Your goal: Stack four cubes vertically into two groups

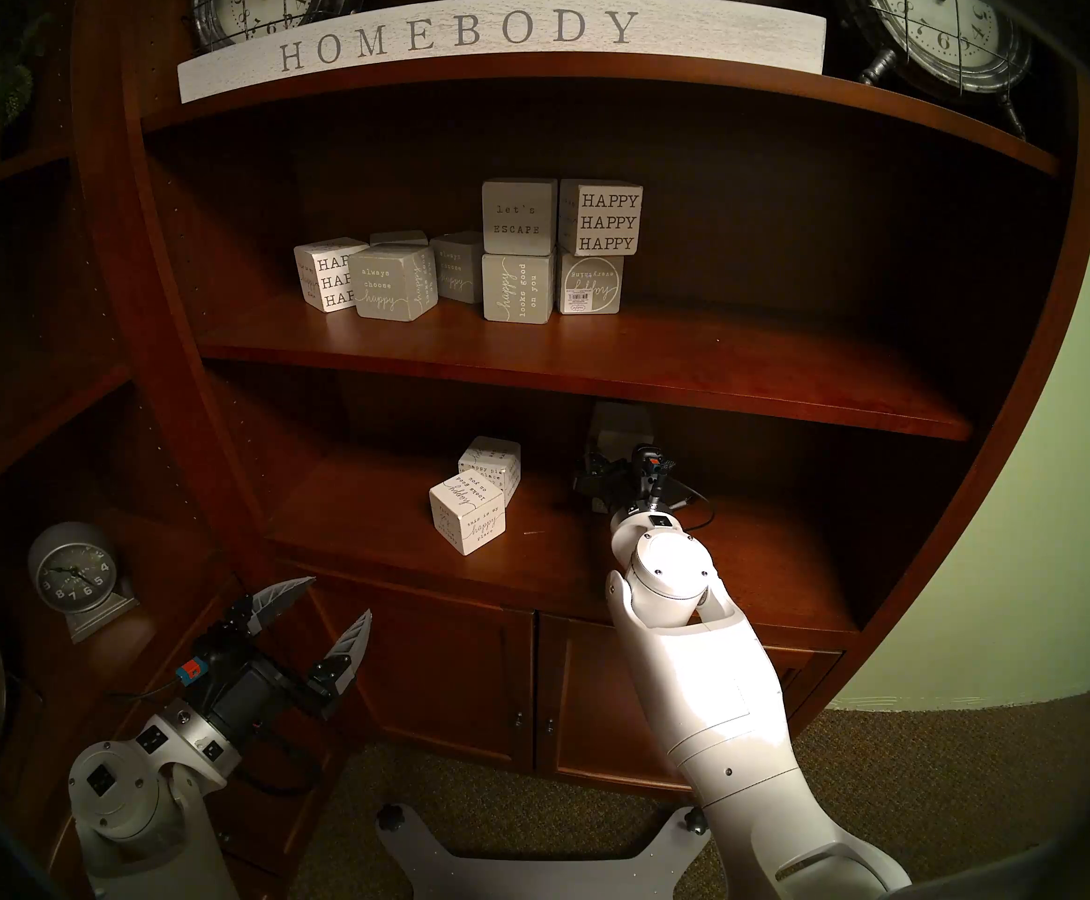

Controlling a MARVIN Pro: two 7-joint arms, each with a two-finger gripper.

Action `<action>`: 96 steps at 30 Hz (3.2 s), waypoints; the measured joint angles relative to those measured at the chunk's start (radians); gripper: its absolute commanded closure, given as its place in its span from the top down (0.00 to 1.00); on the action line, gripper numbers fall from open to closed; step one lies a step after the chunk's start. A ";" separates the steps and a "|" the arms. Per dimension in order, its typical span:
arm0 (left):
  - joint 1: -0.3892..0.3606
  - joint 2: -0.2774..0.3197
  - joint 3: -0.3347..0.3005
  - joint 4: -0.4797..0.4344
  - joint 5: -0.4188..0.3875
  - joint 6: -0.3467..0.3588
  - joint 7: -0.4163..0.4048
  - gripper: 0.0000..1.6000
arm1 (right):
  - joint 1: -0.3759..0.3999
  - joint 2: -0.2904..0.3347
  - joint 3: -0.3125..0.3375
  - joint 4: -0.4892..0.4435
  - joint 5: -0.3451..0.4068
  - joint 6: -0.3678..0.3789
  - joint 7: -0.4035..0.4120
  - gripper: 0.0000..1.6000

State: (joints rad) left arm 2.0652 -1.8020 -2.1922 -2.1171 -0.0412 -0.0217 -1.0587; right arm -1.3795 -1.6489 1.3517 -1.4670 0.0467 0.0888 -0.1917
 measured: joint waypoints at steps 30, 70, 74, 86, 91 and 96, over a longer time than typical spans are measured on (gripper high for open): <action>0.000 0.000 0.000 0.000 0.000 0.000 0.000 1.00 | -0.023 0.011 0.031 -0.029 0.010 0.003 0.019 0.46; 0.000 0.000 0.000 0.000 0.000 0.001 0.000 1.00 | -0.029 0.014 0.006 -0.036 0.002 0.023 0.002 1.00; 0.000 0.000 0.000 0.000 0.000 0.001 0.000 1.00 | -0.030 0.015 0.007 -0.034 0.004 0.022 0.006 1.00; 0.000 0.000 0.000 0.000 0.000 0.001 0.000 1.00 | -0.032 0.016 0.009 -0.031 0.005 0.022 0.010 1.00; 0.000 0.000 0.000 0.000 0.000 0.001 0.000 1.00 | -0.033 0.017 0.009 -0.031 0.004 0.020 0.012 1.00; 0.000 0.000 0.000 0.000 0.000 0.001 0.000 1.00 | -0.037 0.019 0.008 -0.037 0.002 0.019 0.014 1.00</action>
State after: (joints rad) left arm 2.0653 -1.8016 -2.1919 -2.1171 -0.0411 -0.0207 -1.0590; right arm -1.4161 -1.6298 1.3593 -1.5041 0.0484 0.1082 -0.1776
